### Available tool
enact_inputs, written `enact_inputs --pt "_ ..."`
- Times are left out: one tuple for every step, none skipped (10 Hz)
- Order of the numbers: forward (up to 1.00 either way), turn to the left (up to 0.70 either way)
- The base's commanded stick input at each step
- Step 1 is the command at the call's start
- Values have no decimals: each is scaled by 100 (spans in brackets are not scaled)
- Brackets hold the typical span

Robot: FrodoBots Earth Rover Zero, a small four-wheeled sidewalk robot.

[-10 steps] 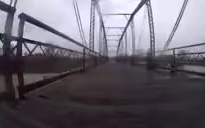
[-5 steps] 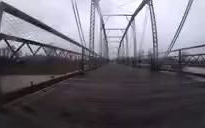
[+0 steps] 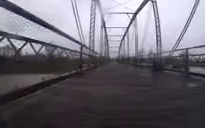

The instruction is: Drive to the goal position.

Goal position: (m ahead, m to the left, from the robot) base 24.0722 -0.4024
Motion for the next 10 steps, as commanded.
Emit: enact_inputs --pt "100 -17" --pt "100 -19" --pt "100 -5" --pt "100 -2" --pt "100 0" --pt "100 0" --pt "100 0" --pt "100 0" --pt "100 0" --pt "100 0"
